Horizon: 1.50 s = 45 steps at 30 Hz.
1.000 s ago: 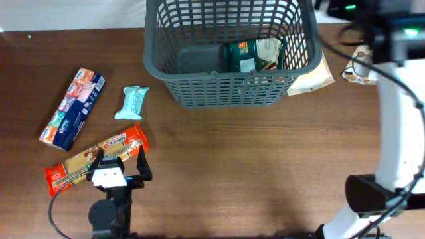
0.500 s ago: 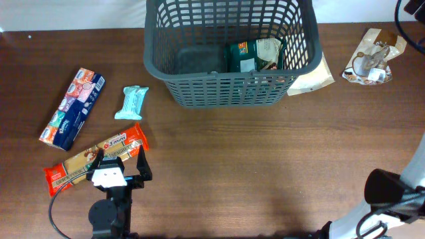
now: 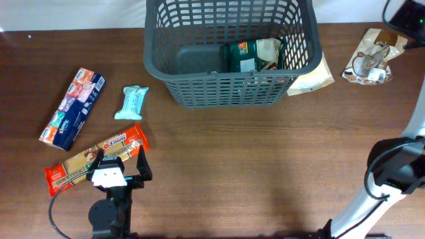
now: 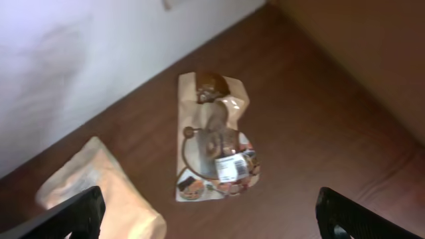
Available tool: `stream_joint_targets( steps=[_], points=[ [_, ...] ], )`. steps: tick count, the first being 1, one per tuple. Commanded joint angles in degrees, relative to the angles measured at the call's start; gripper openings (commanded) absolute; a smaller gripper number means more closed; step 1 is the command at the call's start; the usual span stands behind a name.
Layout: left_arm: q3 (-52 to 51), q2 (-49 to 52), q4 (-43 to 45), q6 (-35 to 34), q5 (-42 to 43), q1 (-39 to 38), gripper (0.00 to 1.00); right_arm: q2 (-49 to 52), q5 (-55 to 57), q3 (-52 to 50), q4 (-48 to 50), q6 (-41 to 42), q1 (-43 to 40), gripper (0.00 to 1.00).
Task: Pack container
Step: 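Move right gripper to the clear dried-mushroom bag and grasp it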
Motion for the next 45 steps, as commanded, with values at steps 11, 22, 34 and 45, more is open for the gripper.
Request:
stream_joint_targets(
  steps=[11, 22, 34, 45],
  points=[
    [-0.31, -0.55, -0.02, 0.92, 0.59, -0.13, 0.99, 5.07, -9.81, 0.44, -0.35, -2.10, -5.07, 0.99],
    [-0.31, -0.55, -0.02, 0.92, 0.59, -0.13, 0.99, 11.15, -9.29, 0.44, -0.37, -3.76, -5.18, 0.99],
    [-0.31, -0.55, -0.02, 0.92, 0.61, -0.13, 0.99, 15.21, -11.69, 0.42, 0.55, -10.38, -5.79, 0.99],
    [-0.31, -0.55, -0.02, 0.92, 0.59, -0.13, 0.99, 16.83, -11.76, 0.44, 1.40, -9.60, -5.79, 0.99]
  ],
)
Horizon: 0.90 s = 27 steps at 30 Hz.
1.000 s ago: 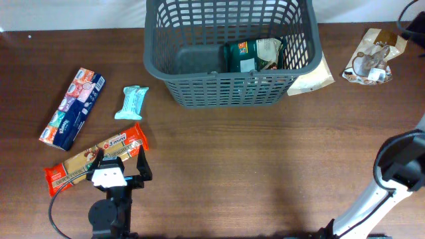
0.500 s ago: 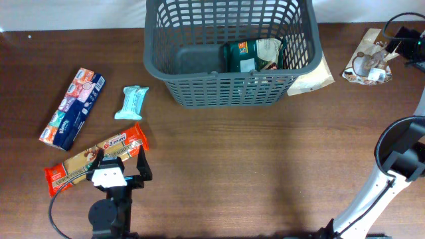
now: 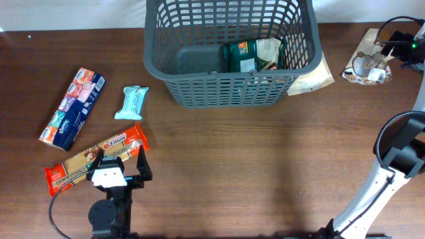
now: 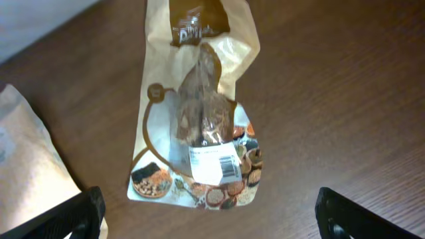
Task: Pack container
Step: 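Move right gripper to the clear dried-mushroom bag and grasp it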
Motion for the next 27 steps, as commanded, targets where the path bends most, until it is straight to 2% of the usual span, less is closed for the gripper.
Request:
stream_joint_targets(
  steps=[1, 27],
  points=[
    [-0.31, -0.55, -0.02, 0.92, 0.59, -0.13, 0.99, 2.01, -0.76, 0.42, -1.11, -0.24, -0.17, 0.99],
    [-0.31, -0.55, -0.02, 0.92, 0.61, -0.13, 0.99, 10.10, -2.84, 0.39, -1.55, -0.39, -0.28, 0.99]
  ],
)
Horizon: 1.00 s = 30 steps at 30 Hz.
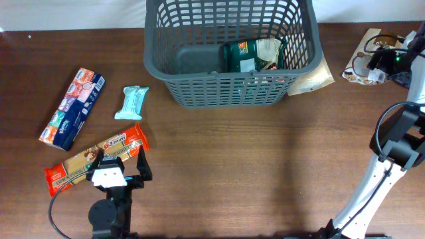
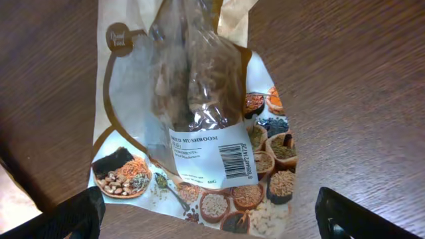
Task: Pack container
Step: 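Move right gripper to the clear dried-mushroom bag and grasp it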
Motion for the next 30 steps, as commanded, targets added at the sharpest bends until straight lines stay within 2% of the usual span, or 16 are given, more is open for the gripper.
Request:
stream_joint_targets(
  steps=[1, 9, 25, 28, 30],
  points=[
    [-0.31, -0.55, -0.02, 0.92, 0.59, -0.13, 0.99, 2.23, -1.44, 0.39, -0.22, -0.35, -0.28, 0.99],
    [-0.31, -0.55, 0.00, 0.92, 0.59, -0.13, 0.99, 2.62, -1.66, 0.07, 0.28, -0.35, -0.26, 0.99],
    [-0.31, -0.55, 0.00, 0.92, 0.59, -0.13, 0.99, 2.62, -1.90, -7.41, 3.41, -0.33, -0.26, 0.99],
    [-0.31, -0.55, 0.00, 0.92, 0.59, -0.13, 0.99, 2.62, -2.05, -7.39, 3.74, -0.33, -0.26, 0.68],
    [-0.31, -0.55, -0.02, 0.92, 0.59, -0.13, 0.99, 2.62, -2.36, -7.39, 3.74, -0.33, -0.28, 0.60]
  ],
)
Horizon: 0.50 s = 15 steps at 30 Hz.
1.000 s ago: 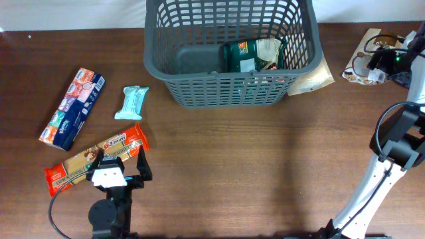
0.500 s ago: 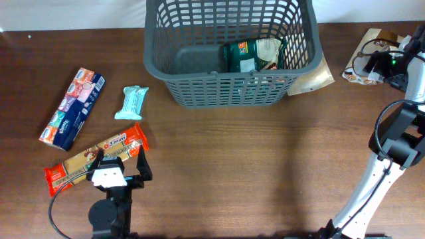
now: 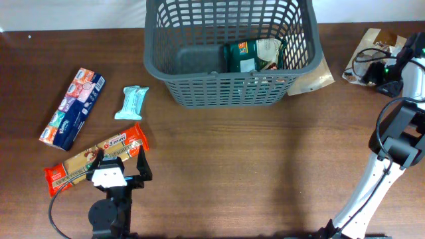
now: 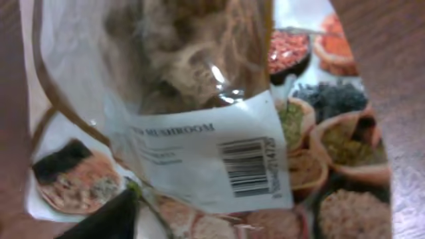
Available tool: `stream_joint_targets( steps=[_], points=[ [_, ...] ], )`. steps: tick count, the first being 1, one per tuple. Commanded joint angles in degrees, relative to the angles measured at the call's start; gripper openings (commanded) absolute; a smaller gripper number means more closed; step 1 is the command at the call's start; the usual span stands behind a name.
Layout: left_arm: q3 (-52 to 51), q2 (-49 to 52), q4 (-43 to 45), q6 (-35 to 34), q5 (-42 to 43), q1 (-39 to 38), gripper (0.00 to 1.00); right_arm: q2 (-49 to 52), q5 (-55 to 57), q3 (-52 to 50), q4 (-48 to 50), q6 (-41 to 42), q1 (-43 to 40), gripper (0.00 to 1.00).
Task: Pack container
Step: 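Move right gripper to the clear dried-mushroom bag and grasp it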
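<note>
The dried mushroom bag (image 4: 199, 99) fills the right wrist view; its white barcode label is in the middle. Overhead, the mushroom bag (image 3: 366, 56) lies at the table's far right, and my right gripper (image 3: 388, 67) is down on its near end. Only one dark finger (image 4: 99, 222) shows at the lower left, still wide of the label; the other is hidden. The grey basket (image 3: 226, 86) stands at the top centre with a green packet (image 3: 249, 56) inside. My left gripper (image 3: 120, 160) rests open over the orange pasta packet (image 3: 80, 162).
A tan pouch (image 3: 313, 79) lies partly under the basket's right side. A blue biscuit pack (image 3: 72, 108) and a teal bar (image 3: 131, 102) lie at the left. The right arm's cable and base rise along the right edge.
My right gripper has come lower onto the mushroom bag, whose label now fills the wrist view. Only the left finger still shows. The left arm has not moved.
My right gripper was high above the far right corner, open, with the mushroom bag small below. At each later moment it was lower and nearer the bag, still open. Now it sits right at the bag's labelled end. Nothing else on the table moved.
</note>
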Motion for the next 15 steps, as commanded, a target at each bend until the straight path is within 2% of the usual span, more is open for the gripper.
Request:
stream_joint_targets(
  steps=[1, 2, 5, 8, 9, 15],
  points=[
    [-0.31, -0.55, -0.02, 0.92, 0.59, -0.13, 0.99, 0.72, -1.20, -0.28, 0.07, -0.20, -0.28, 0.59],
    [-0.31, -0.55, -0.02, 0.92, 0.59, -0.13, 0.99, 0.72, -1.57, -0.28, 0.17, -0.20, -0.26, 0.56],
    [-0.31, -0.55, -0.02, 0.92, 0.59, -0.13, 0.99, 0.72, -1.79, -0.28, 0.37, -0.02, -0.28, 0.29],
    [-0.31, -0.55, 0.00, 0.92, 0.61, -0.13, 0.99, 0.72, -1.79, -0.28, 0.28, -0.02, -0.26, 0.08],
    [-0.31, -0.55, 0.00, 0.92, 0.59, -0.13, 0.99, 0.72, -1.79, -0.28, 0.26, -0.02, -0.28, 0.04],
    [-0.31, -0.55, -0.02, 0.92, 0.59, -0.13, 0.99, 0.70, -2.43, -0.28, -0.22, 0.00, -0.26, 0.04]
  ],
)
